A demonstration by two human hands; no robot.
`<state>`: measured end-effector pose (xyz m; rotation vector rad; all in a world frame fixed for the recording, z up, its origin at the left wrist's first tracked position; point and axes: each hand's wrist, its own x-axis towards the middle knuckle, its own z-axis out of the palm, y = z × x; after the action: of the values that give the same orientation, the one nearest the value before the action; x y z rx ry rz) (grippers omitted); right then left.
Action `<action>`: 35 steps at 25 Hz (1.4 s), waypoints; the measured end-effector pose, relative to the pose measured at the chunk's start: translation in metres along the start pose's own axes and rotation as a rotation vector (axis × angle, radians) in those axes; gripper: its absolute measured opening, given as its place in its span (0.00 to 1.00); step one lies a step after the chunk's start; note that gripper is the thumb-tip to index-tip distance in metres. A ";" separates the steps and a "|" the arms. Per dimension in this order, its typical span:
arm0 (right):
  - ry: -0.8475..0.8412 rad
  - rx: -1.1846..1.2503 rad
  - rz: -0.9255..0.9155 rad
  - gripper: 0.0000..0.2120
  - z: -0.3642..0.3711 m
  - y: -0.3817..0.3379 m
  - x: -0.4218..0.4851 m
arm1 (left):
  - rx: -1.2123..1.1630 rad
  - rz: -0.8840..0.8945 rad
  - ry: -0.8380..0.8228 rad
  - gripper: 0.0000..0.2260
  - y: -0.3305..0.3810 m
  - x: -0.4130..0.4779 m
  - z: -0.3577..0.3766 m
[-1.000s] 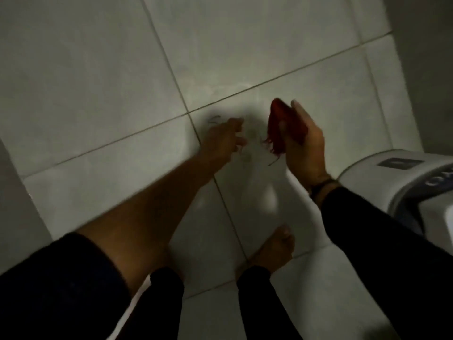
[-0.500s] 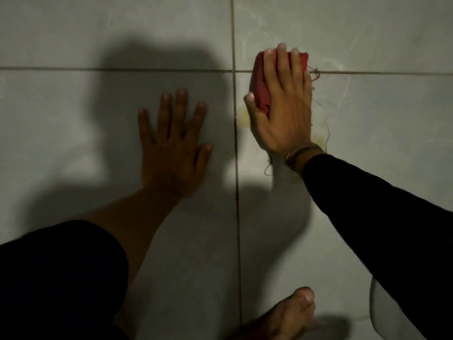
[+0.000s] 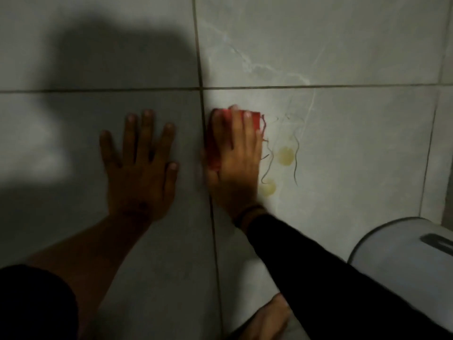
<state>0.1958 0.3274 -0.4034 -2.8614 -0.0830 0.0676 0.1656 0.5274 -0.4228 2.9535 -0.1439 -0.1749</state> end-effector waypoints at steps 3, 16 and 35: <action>-0.243 0.065 -0.182 0.36 -0.007 -0.007 -0.084 | -0.008 0.003 0.011 0.33 -0.001 -0.002 0.001; -0.018 0.096 0.653 0.37 -0.041 0.096 -0.101 | -0.019 -0.008 -0.011 0.34 -0.005 -0.001 0.009; -0.068 0.032 0.213 0.35 -0.036 0.086 -0.007 | -0.023 -0.007 -0.011 0.34 0.001 -0.002 0.000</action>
<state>0.1947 0.2342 -0.3928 -2.8253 0.2079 0.2066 0.1634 0.5271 -0.4225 2.9304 -0.1325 -0.1924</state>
